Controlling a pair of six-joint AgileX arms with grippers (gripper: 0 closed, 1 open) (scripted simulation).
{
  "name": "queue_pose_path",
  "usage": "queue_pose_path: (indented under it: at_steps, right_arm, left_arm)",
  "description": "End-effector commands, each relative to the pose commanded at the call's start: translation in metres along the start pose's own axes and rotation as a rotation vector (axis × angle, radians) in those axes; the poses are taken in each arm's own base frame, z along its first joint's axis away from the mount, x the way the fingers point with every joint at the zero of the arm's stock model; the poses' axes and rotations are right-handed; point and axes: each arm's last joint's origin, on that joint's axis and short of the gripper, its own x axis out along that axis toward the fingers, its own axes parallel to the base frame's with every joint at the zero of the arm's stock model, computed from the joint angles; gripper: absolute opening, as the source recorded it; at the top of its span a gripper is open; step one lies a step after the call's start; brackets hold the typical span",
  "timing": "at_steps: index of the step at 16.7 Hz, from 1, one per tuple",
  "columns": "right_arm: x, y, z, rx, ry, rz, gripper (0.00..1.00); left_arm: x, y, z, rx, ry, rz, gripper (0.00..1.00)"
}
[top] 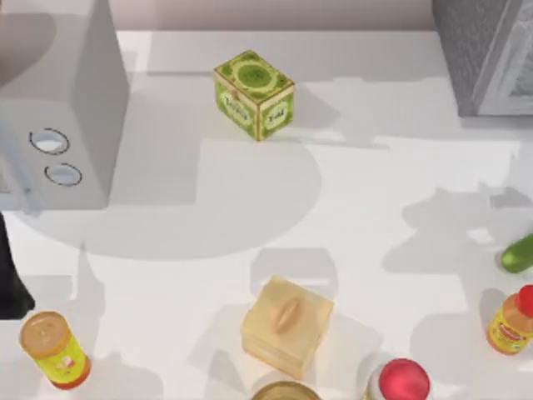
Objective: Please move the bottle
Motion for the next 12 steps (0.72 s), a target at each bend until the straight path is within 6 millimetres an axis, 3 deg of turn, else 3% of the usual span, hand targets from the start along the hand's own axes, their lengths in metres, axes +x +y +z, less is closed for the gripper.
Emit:
queue_pose_path:
  at_steps: [2,5,12]
  right_arm:
    - [-0.026,-0.021,-0.005,0.015,0.041,-0.100,0.00]
    - [-0.048,-0.031,-0.013,0.039,0.102,-0.167,0.00]
    - [-0.045,-0.030,-0.015,0.041,0.107,-0.161,0.00]
  left_arm:
    - [0.000,0.000,0.000,0.000,0.000,0.000,1.00]
    - [0.000,0.000,0.000,0.000,0.000,0.000,1.00]
    - [0.000,0.000,0.000,0.000,0.000,0.000,1.00]
